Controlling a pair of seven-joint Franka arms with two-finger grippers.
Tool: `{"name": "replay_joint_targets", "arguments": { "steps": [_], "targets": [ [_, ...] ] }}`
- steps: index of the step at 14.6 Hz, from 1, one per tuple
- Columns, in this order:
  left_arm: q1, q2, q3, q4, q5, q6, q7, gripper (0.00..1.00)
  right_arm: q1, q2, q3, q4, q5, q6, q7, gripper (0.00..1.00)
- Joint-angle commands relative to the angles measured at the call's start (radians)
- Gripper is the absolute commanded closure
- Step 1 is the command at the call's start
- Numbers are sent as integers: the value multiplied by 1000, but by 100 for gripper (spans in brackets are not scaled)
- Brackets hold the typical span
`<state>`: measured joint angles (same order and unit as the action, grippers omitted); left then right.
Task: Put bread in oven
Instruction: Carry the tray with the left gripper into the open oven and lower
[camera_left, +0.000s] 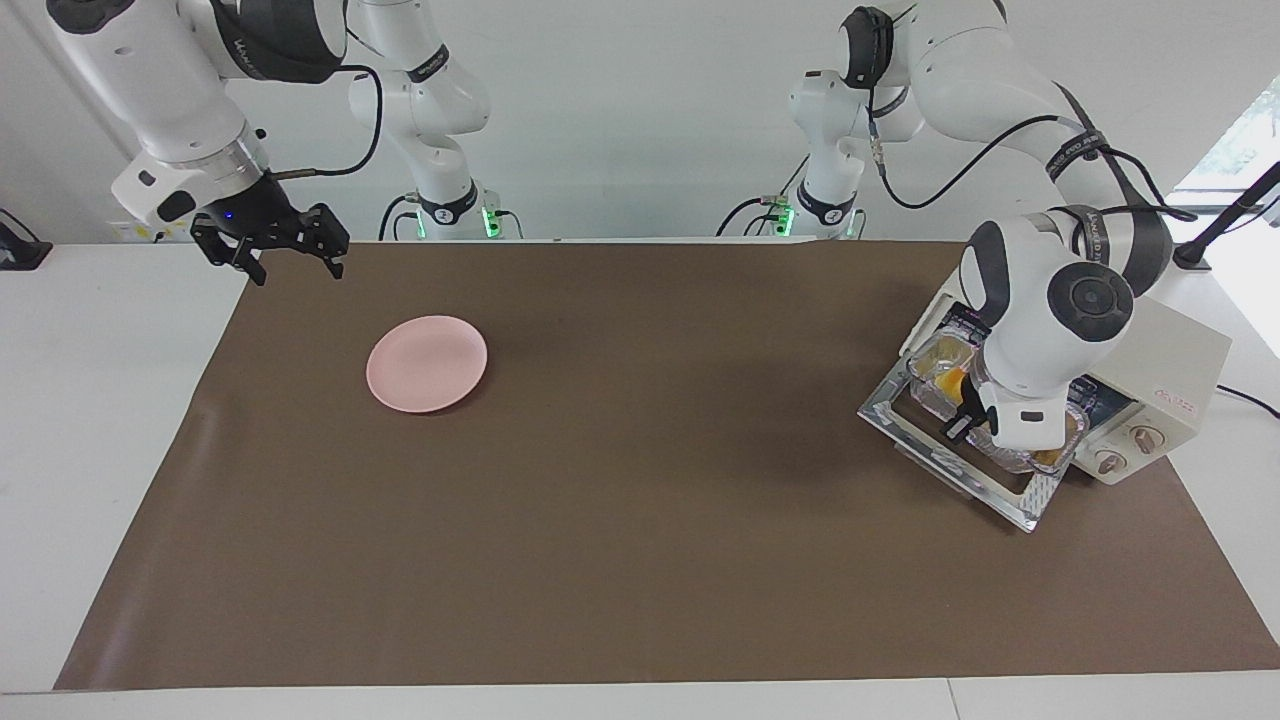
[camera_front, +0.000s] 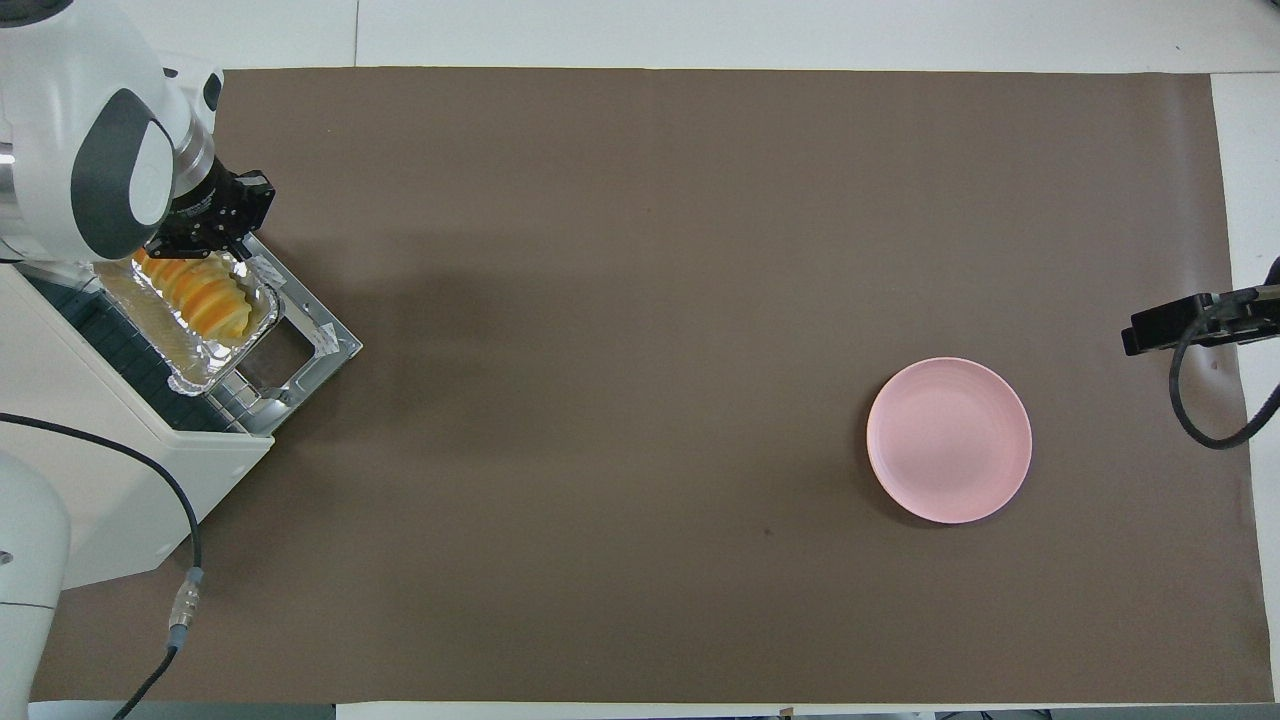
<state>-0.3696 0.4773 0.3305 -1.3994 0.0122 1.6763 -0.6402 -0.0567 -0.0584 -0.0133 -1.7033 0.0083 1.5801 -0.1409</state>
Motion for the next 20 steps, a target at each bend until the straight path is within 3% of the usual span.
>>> {"name": "replay_joint_targets", "arguments": {
  "steps": [1, 6, 11, 20],
  "targets": [
    [6, -78, -1, -114, 44, 28, 28, 100, -15, -20, 9, -19, 10, -2, -12, 0],
    [15, -112, 2, -196, 75, 37, 27, 100, -15, -20, 9, -19, 9, -2, -12, 0],
    [20, -158, 15, -323, 110, 147, 2, 100, -15, -20, 9, -19, 9, -2, -12, 0],
    [29, -178, 16, -371, 187, 169, -3, 100, -15, -20, 9, -19, 9, -2, -12, 0]
  ]
}}
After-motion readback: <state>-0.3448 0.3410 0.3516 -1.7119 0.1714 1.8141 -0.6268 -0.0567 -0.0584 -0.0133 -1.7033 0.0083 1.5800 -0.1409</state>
